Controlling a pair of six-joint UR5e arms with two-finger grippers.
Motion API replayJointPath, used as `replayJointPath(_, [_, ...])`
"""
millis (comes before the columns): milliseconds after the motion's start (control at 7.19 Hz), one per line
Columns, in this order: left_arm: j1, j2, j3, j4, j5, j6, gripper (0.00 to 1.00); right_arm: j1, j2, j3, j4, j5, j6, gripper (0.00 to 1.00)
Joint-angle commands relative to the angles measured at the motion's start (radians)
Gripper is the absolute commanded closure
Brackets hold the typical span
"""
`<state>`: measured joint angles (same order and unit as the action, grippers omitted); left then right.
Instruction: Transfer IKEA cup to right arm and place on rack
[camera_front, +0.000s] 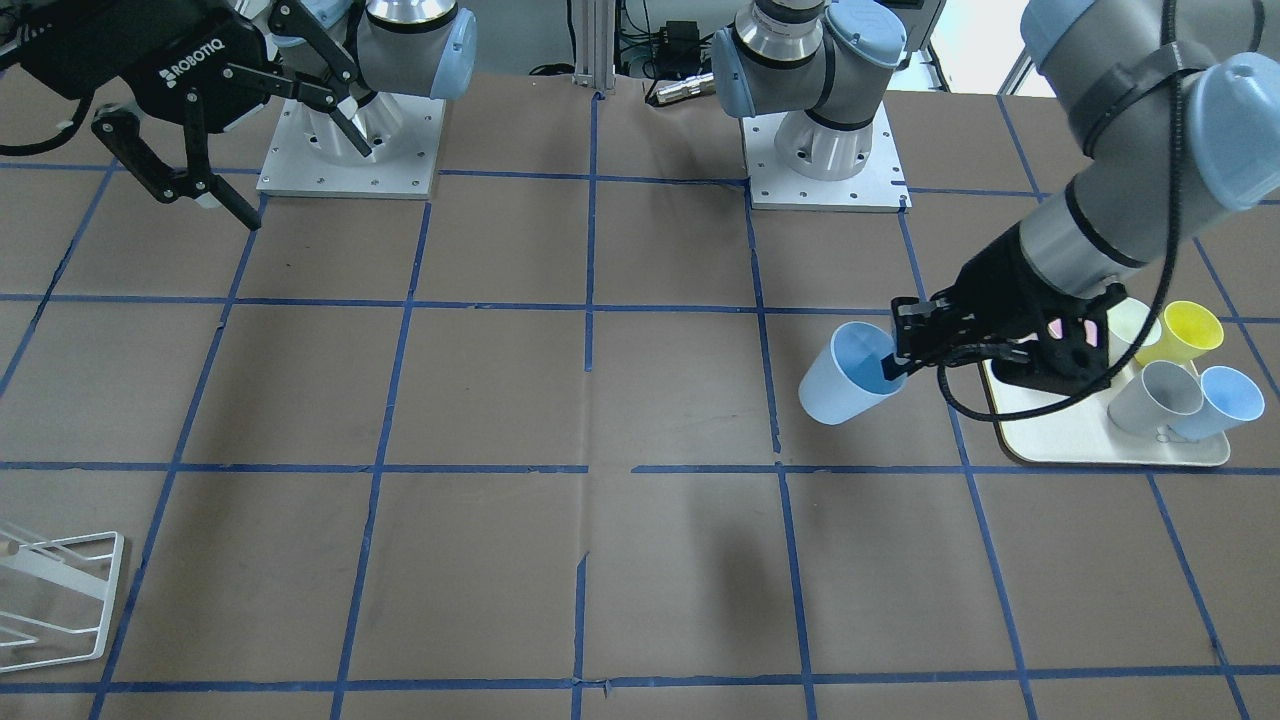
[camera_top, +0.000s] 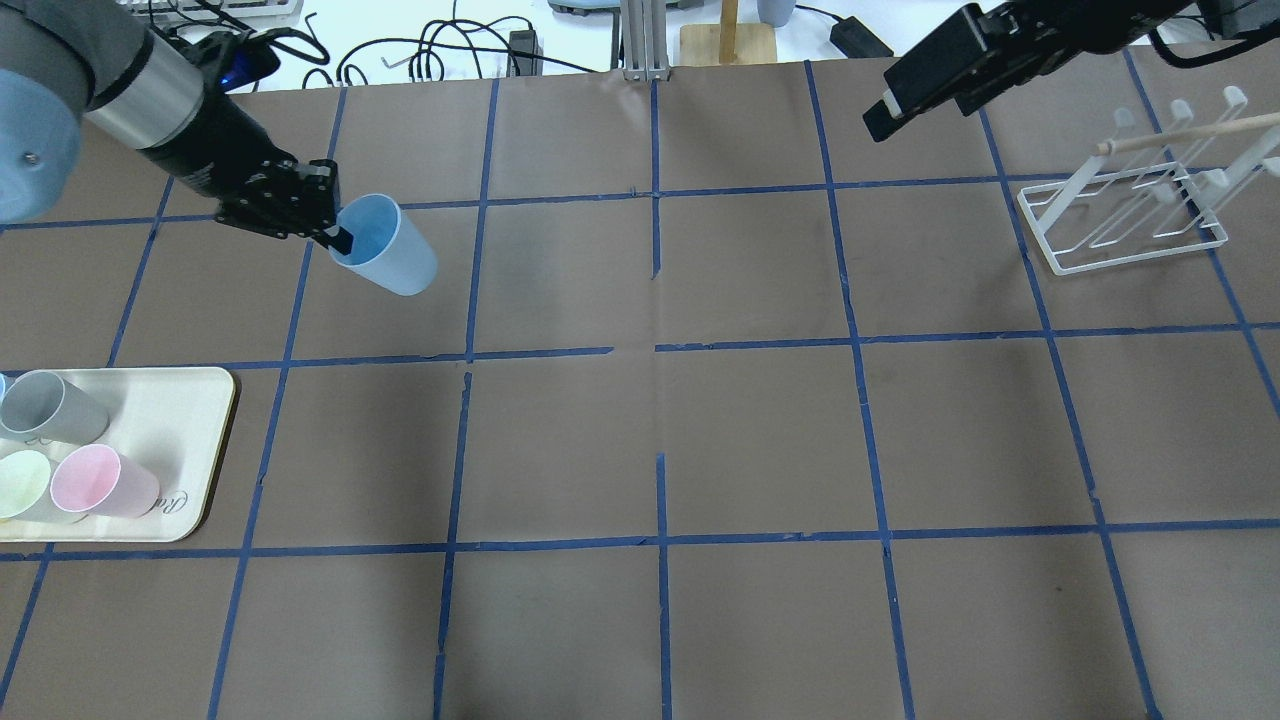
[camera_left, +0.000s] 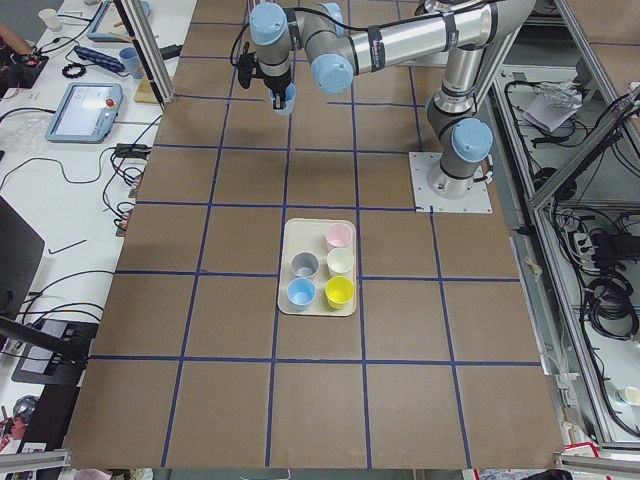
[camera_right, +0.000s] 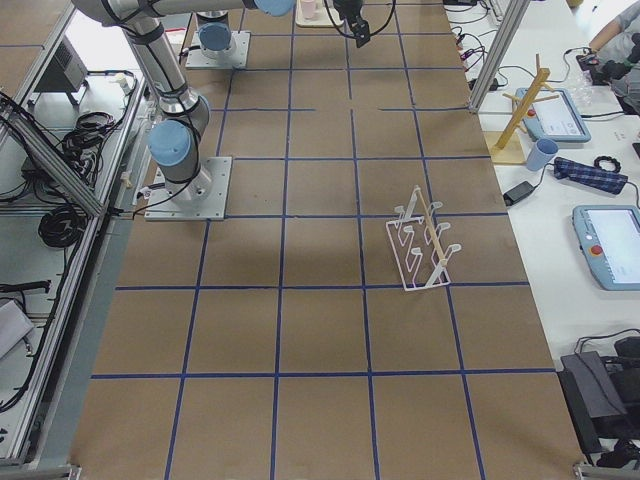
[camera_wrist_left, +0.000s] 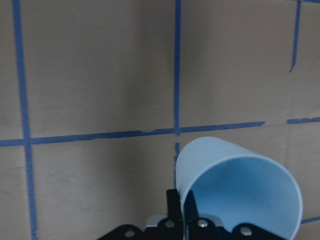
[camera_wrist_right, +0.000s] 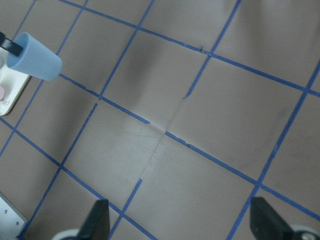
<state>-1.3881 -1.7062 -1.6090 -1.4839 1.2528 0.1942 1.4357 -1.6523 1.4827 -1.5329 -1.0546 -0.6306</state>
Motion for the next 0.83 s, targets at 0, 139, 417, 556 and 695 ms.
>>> replayJointPath(0, [-0.127, 0.019, -0.002, 0.002, -0.140, -0.128, 1.00, -0.039, 0.003, -0.002, 0.000, 0.220, -0.160, 0.00])
replayJointPath(139, [-0.156, 0.025, -0.005, 0.002, -0.279, -0.157, 1.00, -0.072, 0.006, -0.002, 0.019, 0.293, -0.225, 0.00])
replayJointPath(417, [-0.122, 0.026, -0.020, -0.003, -0.567, -0.148, 1.00, -0.089, 0.022, 0.011, 0.059, 0.326, -0.414, 0.00])
replayJointPath(556, [-0.080, 0.026, -0.082, -0.006, -0.739, -0.136, 1.00, -0.118, 0.084, 0.011, 0.072, 0.405, -0.517, 0.00])
replayJointPath(695, [-0.069, 0.037, -0.180, 0.004, -0.892, -0.077, 1.00, -0.113, 0.095, -0.010, 0.112, 0.419, -0.547, 0.00])
